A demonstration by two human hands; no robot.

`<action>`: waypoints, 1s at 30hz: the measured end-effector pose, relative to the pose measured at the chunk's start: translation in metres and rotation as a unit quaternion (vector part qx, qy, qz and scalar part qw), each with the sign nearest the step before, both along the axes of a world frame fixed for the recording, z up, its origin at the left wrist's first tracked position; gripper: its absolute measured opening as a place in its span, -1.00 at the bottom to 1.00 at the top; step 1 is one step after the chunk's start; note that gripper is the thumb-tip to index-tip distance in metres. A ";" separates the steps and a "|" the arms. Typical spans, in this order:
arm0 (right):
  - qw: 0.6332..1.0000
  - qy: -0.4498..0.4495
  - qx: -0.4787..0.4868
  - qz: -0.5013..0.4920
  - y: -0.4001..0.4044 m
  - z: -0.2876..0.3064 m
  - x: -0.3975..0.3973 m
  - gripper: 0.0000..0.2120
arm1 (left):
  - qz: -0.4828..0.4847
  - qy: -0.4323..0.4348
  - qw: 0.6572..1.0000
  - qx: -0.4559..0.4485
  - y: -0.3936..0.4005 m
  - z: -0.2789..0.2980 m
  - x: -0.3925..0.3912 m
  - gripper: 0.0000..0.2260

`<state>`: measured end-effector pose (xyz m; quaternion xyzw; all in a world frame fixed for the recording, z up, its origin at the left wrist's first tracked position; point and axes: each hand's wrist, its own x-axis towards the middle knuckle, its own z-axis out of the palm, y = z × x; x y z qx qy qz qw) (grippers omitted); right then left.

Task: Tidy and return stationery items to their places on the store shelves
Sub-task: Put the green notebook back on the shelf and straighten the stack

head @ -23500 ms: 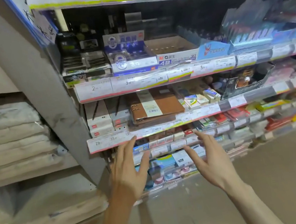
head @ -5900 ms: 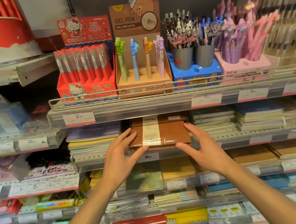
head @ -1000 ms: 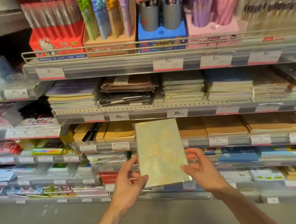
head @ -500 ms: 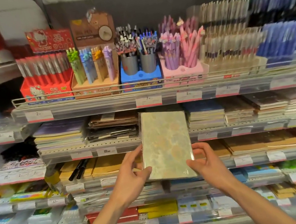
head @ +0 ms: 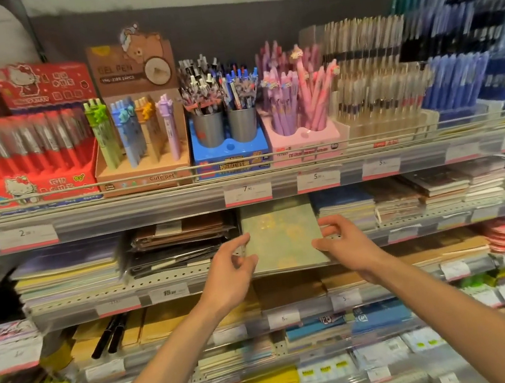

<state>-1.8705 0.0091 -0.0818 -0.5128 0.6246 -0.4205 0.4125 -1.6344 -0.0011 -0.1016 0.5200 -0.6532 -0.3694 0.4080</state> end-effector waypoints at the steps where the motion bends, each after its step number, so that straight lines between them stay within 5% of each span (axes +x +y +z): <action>1: 1.000 -0.005 0.014 -0.006 -0.005 -0.002 0.000 -0.57 | 0.000 -0.004 1.000 0.002 -0.002 -0.002 -0.002 -0.61; 7: 0.998 -0.050 0.048 0.000 -0.020 -0.017 -0.011 -0.59 | -0.004 -0.059 0.997 -0.041 -0.007 -0.009 -0.005 -0.65; 11: 0.995 -0.094 0.042 -0.011 -0.035 -0.008 -0.019 -0.66 | -0.031 -0.152 0.984 -0.084 -0.012 -0.010 0.002 -0.48; 15: 0.990 -0.134 0.039 -0.017 -0.049 -0.003 -0.025 -0.70 | -0.044 -0.367 0.893 -0.257 -0.023 -0.011 0.007 -0.36; 19: 0.991 -0.129 0.018 -0.022 -0.059 -0.005 -0.026 -0.69 | -0.029 -0.461 0.827 -0.320 -0.031 -0.006 -0.002 -0.42; 24: 0.985 0.129 -0.107 0.040 -0.049 0.000 -0.036 -0.60 | -0.006 -0.478 0.817 -0.324 -0.034 -0.004 -0.007 -0.44; 28: 0.853 0.454 -0.239 0.100 -0.024 -0.016 -0.057 -0.44 | 0.000 -0.475 0.817 -0.326 -0.036 -0.008 -0.007 -0.46; 30: 0.779 0.548 -0.285 0.104 -0.029 -0.028 -0.061 -0.39 | 0.001 -0.470 0.821 -0.325 -0.037 -0.010 -0.007 -0.47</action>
